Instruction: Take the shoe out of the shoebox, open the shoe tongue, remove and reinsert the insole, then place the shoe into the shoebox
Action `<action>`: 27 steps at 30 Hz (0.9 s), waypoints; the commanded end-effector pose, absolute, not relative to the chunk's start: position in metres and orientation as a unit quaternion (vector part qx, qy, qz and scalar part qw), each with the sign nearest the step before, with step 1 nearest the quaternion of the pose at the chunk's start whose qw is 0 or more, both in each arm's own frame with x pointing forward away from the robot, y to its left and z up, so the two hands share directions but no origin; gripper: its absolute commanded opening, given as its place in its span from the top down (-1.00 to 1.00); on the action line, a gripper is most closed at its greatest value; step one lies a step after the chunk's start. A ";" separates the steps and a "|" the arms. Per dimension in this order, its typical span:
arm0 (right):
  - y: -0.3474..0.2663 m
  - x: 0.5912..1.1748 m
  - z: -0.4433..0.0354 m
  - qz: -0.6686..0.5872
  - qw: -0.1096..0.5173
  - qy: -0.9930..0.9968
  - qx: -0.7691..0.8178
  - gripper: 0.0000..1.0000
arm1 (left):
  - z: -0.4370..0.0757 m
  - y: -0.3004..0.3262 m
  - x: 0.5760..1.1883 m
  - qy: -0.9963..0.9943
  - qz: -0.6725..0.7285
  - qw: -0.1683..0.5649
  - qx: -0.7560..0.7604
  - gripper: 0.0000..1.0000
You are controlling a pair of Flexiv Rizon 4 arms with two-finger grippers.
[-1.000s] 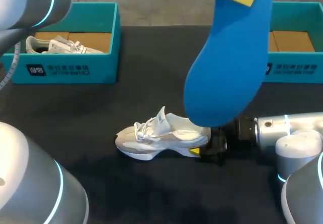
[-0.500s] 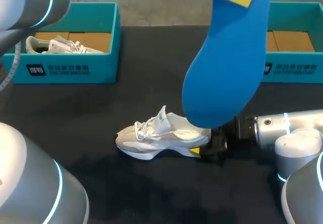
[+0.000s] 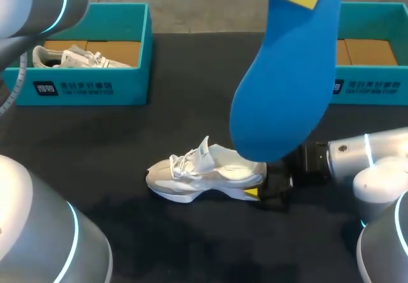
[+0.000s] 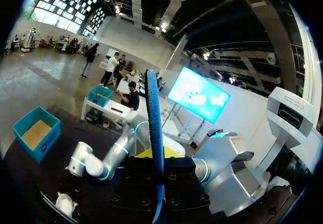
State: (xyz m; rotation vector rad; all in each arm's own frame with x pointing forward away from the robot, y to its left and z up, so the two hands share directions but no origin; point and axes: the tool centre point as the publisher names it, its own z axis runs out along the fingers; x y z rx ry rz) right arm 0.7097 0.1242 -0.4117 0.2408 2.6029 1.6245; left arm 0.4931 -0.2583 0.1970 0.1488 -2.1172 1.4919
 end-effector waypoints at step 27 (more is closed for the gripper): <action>0.103 0.714 -0.361 0.253 0.001 0.963 0.089 -1.00 | 0.196 -0.258 0.493 -0.786 0.554 0.270 0.056 1.00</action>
